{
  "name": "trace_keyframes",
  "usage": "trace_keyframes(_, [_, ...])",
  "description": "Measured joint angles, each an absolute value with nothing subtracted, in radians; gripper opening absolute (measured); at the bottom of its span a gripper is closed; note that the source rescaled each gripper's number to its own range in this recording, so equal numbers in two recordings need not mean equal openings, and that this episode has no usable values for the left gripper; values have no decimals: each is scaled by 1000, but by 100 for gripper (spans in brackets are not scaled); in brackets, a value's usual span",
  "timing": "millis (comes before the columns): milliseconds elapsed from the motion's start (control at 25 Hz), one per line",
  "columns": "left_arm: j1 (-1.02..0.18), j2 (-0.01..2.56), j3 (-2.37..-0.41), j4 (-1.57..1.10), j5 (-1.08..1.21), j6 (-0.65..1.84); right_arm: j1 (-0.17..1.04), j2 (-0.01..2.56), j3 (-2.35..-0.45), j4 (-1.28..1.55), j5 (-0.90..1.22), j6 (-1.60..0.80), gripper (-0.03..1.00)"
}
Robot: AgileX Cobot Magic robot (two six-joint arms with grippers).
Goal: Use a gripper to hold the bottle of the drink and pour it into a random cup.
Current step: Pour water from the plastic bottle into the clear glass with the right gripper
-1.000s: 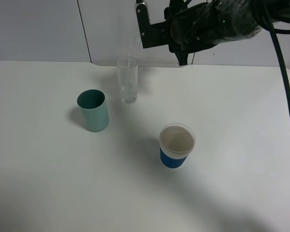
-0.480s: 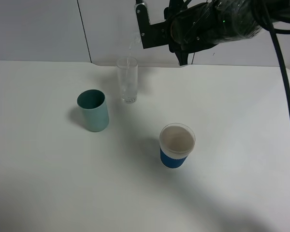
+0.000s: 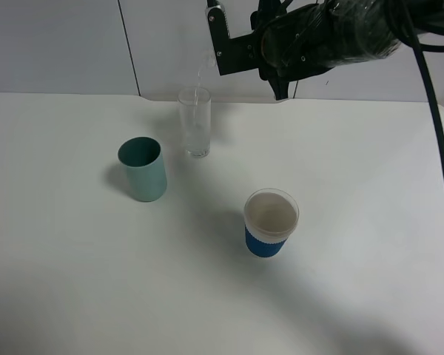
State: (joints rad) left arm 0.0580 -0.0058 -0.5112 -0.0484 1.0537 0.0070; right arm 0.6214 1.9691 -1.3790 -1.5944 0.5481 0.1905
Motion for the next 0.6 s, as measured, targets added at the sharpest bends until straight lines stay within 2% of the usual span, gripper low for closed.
trace_keyframes(600, [58, -6, -511, -48, 1054, 7, 621, 1969, -1379, -1596, 548, 188, 0])
